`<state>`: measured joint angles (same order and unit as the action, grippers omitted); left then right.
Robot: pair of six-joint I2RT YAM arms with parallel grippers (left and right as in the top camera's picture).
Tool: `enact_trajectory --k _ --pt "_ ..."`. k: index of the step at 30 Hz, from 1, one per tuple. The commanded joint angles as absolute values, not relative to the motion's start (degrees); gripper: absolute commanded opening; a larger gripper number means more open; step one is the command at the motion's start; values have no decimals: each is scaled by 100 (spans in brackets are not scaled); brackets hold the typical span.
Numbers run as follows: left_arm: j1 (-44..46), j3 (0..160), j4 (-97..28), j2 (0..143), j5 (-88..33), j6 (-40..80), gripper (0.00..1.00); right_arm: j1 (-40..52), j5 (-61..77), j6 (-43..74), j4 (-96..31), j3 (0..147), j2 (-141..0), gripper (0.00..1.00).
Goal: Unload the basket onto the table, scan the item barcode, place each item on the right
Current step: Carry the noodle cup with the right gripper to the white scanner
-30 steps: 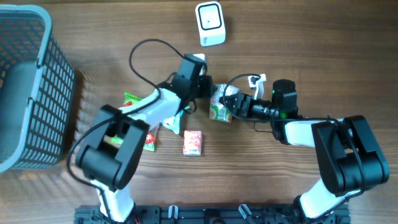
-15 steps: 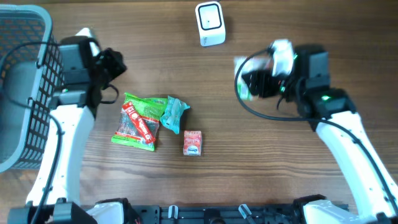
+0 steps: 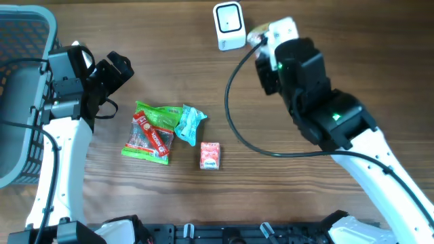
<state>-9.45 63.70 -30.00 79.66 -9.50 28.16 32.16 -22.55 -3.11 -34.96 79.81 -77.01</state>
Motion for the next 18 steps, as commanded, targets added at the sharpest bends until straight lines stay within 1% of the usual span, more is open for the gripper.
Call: enact_trajectory --k 1,3,5,11,13,15,16,18 --pt "-961 6377 -2989 7940 -978 2786 100 3236 -2838 -687 -3879 9303 -8200 60" --pt "-961 6377 -2989 7940 -978 2786 100 3236 -3079 -954 -4040 9885 -8602 60" --pt "-961 6377 -2989 7940 -978 2786 100 3236 -3336 -1232 -3824 10147 -8989 60" --pt "-961 6377 -2989 7940 -978 2786 100 3310 -3809 -2204 -2255 10147 -10256 61" --pt "-961 6377 -2989 7940 -978 2786 100 3415 -4311 -3020 -1229 10147 -11039 61" --pt "-961 6377 -2989 7940 -978 2786 100 3450 -4609 -3669 -449 10147 -11535 62" --pt "-961 6377 -2989 7940 -978 2786 100 3457 -4757 -4178 189 10147 -11896 62" --pt "-961 6377 -2987 7940 -978 2786 100 3454 -4827 -4936 1155 10147 -12436 62"
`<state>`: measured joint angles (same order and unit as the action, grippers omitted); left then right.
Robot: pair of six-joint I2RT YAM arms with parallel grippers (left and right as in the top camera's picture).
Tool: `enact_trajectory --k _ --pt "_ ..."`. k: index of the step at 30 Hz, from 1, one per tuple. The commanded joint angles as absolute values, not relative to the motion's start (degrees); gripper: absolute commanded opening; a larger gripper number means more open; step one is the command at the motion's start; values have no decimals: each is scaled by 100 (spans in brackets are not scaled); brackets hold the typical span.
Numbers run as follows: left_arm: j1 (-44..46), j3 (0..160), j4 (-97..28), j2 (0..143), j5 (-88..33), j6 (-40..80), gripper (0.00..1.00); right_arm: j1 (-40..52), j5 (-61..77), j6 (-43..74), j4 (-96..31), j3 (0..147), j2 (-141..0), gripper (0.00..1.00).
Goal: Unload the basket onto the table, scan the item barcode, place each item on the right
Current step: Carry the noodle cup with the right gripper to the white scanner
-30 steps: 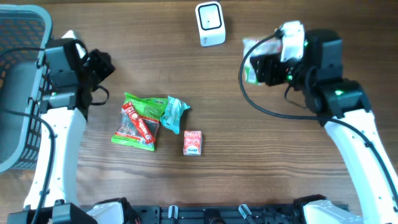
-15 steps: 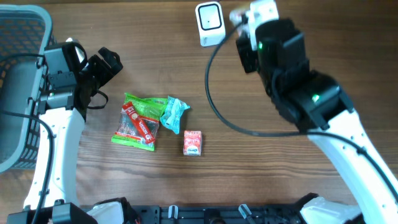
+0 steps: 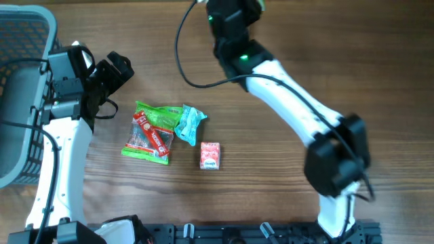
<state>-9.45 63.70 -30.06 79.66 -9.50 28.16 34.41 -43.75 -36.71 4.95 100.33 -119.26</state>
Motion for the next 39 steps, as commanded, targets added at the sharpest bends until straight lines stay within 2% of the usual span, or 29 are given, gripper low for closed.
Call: enact_trajectory --k 1,6,12,14,16,17,18,20,22,24,26,27,29,32,39 --pt "-961 6377 -2989 7940 -978 2786 100 3454 -4827 -5249 1643 10147 -12728 62" --pt "-961 6377 -2989 7940 -978 2786 100 3454 -4491 -6294 3212 10145 -13587 62" --pt "-961 6377 -2989 7940 -978 2786 100 3448 -4003 -5734 3260 10145 -13804 62" --pt "-961 6377 -2989 7940 -978 2786 100 3448 -4661 -5395 3601 10162 -13775 63" --pt "-961 6377 -2987 7940 -978 2786 100 3448 -5483 -5376 3712 10191 -13559 73" --pt "-961 6377 -2989 7940 -978 2786 100 3448 -5754 -5299 3649 10191 -13393 75" --pt "-961 6377 -2989 7940 -978 2786 100 3446 -6084 -5087 3398 10191 -13098 84" --pt "-961 6377 -2989 7940 -978 2786 100 3378 -6145 -4023 1887 10191 -12394 94" --pt "-961 6377 -2989 7940 -978 2786 100 3214 -5330 -2456 -340 10191 -11577 98" --pt "-961 6377 -2989 7940 -978 2786 100 2786 -2742 -722 -2469 10191 -10796 98" --pt "-961 6377 -2987 7940 -978 2786 100 2043 -30 624 -3583 10189 -10565 100" --pt "-961 6377 -2989 7940 -978 2786 100 1651 784 1221 -4025 10125 -10637 100" --pt "-961 6377 -2989 7940 -978 2786 100 1225 1240 1776 -4233 9835 -10763 100" --pt "-961 6377 -2989 7940 -978 2786 100 720 2427 2233 -3516 9107 -11203 100" --pt "-961 6377 -2989 7940 -976 2786 100 1072 2462 3465 -1900 8650 -12027 100"
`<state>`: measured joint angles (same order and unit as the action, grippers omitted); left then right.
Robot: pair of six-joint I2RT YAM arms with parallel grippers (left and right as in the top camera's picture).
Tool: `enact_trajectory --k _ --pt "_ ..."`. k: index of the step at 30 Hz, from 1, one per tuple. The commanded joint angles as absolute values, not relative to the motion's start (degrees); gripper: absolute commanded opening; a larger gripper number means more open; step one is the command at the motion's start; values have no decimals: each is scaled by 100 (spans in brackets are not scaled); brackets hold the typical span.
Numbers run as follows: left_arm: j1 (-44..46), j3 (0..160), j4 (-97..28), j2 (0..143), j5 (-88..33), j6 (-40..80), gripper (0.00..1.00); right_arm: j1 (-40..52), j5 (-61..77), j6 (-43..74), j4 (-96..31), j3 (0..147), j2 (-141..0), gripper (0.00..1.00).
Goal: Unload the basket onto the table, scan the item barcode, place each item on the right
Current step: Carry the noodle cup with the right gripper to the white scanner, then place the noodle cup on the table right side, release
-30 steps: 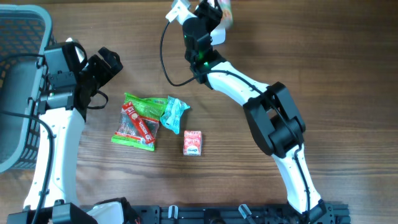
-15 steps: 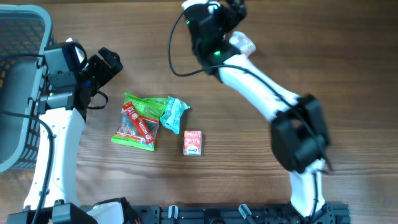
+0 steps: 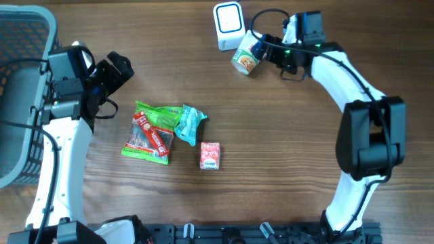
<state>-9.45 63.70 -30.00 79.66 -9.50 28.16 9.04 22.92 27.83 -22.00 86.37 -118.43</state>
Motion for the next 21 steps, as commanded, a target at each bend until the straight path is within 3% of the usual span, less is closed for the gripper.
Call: enact_trajectory --k 1,6,14,16,19,21 --pt "-961 6377 -2989 7940 -978 2786 100 1076 2427 3758 -1706 8650 -12068 100" --pt "-961 6377 -2989 7940 -976 2786 100 1162 1863 5120 -1243 8593 -12392 100" --pt "-961 6377 -2987 7940 -978 2786 100 1293 1544 5424 -705 8471 -12634 98" --pt "-961 6377 -2989 7940 -978 2786 100 1363 1514 5393 -633 8471 -12698 93" --pt "-961 6377 -2989 7940 -978 2786 100 1343 1500 5196 -552 8473 -12685 67" --pt "-961 6377 -2989 7940 -978 2786 100 1297 1496 4598 -508 8473 -12512 67"
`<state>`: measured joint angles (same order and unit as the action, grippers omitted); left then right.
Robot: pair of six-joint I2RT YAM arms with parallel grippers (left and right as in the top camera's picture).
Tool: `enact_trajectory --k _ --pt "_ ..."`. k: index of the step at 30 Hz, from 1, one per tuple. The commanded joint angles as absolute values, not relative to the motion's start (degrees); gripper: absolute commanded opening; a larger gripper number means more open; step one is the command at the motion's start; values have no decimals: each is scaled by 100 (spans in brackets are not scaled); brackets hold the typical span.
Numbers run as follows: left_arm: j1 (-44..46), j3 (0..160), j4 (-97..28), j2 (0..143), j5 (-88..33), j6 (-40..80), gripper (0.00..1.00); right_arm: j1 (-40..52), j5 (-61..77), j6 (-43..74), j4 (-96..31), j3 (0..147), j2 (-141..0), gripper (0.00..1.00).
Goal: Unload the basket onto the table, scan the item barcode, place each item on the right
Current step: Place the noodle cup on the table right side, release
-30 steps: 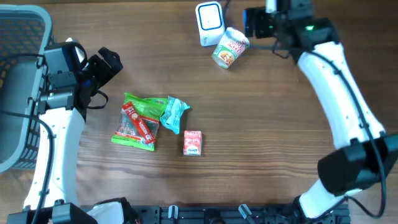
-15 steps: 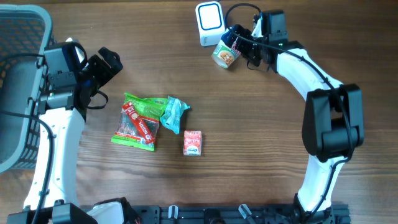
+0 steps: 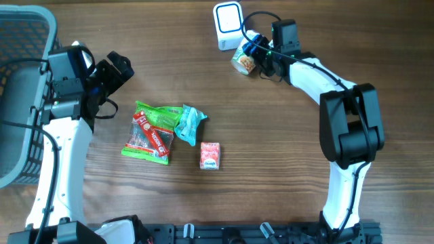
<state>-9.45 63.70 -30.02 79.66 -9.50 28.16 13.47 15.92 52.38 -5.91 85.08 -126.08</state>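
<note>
The white barcode scanner (image 3: 228, 25) stands at the table's far edge. Right beside it, my right gripper (image 3: 248, 57) is shut on a small can with a printed label (image 3: 243, 61), held tilted just below and right of the scanner. My left gripper (image 3: 121, 70) rests at the left of the table, apart from the items; whether it is open or shut does not show. A green and red snack bag (image 3: 149, 133), a teal packet (image 3: 189, 123) and a small pink box (image 3: 210, 155) lie mid-table.
A grey mesh basket (image 3: 20, 95) stands at the far left edge, behind my left arm. The right arm's black cable (image 3: 261, 15) loops near the scanner.
My right gripper with the can has moved slightly left and closer to the scanner, the arm now folded more sharply. The left arm and the table items have not moved.
At first my right arm reached toward the scanner from the lower right, holding something pale. Then it stretched over the scanner, hiding it. Later it held the can just below and right of the scanner, and now holds it a little closer.
</note>
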Motion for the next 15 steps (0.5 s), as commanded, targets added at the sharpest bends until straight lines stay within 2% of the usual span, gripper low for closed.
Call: enact_trajectory --k 1,4,9,12,14,15 --pt "-961 6377 -2989 7940 -976 2786 100 1227 1498 4285 -565 8473 -12320 65" --pt "-961 6377 -2989 7940 -976 2786 100 958 1481 3514 -1247 8473 -11636 62" --pt "-961 6377 -2989 7940 -976 2786 100 266 1476 1103 -3540 8473 -9992 61" --pt "-961 6377 -2989 7940 -976 2786 100 -121 1605 71 -4504 8473 -9598 62" --pt "-961 6377 -2987 7940 -978 2786 100 -115 1223 -148 -4969 8473 -9616 62" --pt "-961 6377 -2989 7940 -978 2786 100 -115 510 -134 -5415 8471 -9623 62"
